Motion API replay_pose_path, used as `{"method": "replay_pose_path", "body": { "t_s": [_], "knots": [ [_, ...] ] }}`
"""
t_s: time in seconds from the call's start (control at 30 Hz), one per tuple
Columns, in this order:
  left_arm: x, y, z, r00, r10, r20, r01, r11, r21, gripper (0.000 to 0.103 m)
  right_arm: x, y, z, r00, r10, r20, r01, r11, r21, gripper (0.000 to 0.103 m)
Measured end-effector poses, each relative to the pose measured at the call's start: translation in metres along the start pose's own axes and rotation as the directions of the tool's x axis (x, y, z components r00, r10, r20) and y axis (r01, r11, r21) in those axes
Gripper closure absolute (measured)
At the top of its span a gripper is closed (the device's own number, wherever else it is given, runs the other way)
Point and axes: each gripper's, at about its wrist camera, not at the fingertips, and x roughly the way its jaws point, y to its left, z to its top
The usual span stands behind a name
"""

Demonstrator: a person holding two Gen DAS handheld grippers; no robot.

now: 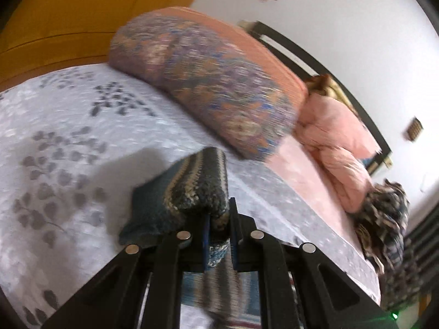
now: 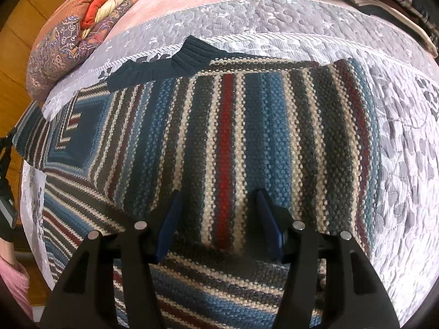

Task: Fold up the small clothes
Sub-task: 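Grasp the other sweater cuff with the left gripper and lift it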

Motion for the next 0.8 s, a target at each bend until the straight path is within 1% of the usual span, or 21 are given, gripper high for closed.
{"method": "replay_pose_path", "body": {
  "t_s": [0.1, 0.23, 0.47, 0.63, 0.8],
  "knots": [
    [0.002, -0.025, -0.011, 0.999, -0.03, -0.009, 0.031, 0.999, 0.044, 0.092, 0.0, 0.0, 0.0, 1.0, 0.0, 0.0, 0.0, 1.0, -0.003, 0.047],
    [0.007, -0.048, -0.027, 0.997, -0.069, -0.035, 0.071, 0.994, 0.082, 0.092, -0.001, 0.0, -0.001, 1.0, 0.0, 0.0, 0.0, 1.0, -0.003, 0.047],
    [0.021, -0.088, -0.061, 0.987, -0.12, -0.105, 0.135, 0.979, 0.152, 0.092, -0.001, 0.001, -0.001, 1.0, -0.001, 0.0, 0.001, 1.0, -0.003, 0.047],
    [0.033, -0.104, -0.084, 0.98, -0.132, -0.15, 0.158, 0.972, 0.173, 0.092, -0.001, 0.001, -0.001, 1.0, 0.005, -0.002, -0.005, 1.0, -0.004, 0.046],
    [0.049, -0.111, -0.106, 0.972, -0.12, -0.202, 0.159, 0.969, 0.19, 0.092, -0.001, -0.001, -0.001, 1.0, 0.007, -0.007, -0.007, 1.0, -0.002, 0.046]
  ]
}}
